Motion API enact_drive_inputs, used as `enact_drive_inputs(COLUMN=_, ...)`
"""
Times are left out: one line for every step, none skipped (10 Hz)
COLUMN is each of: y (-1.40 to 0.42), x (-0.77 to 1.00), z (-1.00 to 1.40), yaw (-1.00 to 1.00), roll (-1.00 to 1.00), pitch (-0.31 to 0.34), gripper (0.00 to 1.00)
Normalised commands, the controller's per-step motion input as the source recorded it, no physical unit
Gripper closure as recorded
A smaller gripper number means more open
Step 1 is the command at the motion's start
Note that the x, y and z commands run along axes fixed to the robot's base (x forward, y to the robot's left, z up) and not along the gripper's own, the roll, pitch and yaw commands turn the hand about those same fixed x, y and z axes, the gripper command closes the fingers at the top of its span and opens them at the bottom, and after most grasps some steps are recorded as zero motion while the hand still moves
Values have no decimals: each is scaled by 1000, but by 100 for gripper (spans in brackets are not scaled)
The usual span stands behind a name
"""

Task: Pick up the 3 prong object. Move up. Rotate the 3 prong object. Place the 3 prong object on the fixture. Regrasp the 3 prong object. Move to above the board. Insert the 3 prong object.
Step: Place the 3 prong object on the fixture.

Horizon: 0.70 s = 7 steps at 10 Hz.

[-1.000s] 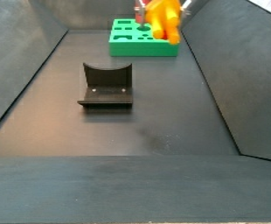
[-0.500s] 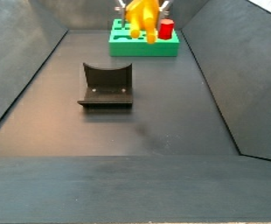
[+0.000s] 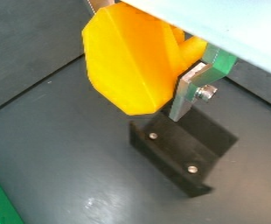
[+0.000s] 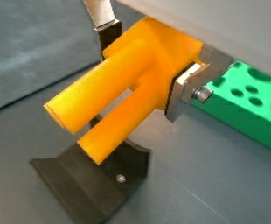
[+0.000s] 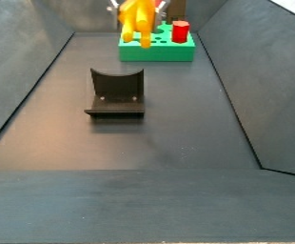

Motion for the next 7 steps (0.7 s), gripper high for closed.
enact_drive_inputs(y=297, x=625, z=119, yaw=-1, roll=-1000, pitch=91, gripper=100)
enact_drive_inputs(y=198, x=566, z=59, yaw=-8, roll=-1000, pitch=95, gripper=100)
enact_drive_inputs(y=110, x=455, z=24, yaw=-20, roll=-1000, pitch=110, gripper=100)
enact_drive_inputs(y=86, x=365, z=22, yaw=-34, roll=-1000, pitch=127, gripper=100)
enact_drive_inputs(y=61, x=246, z=1, yaw=-59, roll=-1000, pitch=145, gripper=100)
enact_drive_inputs(y=57, x=188, z=-3, yaw=-74, roll=-1000, pitch=153, gripper=100)
enact_drive_inputs(y=52, x=83, z=-1, yaw=-103, roll=-896, pitch=145, gripper=100)
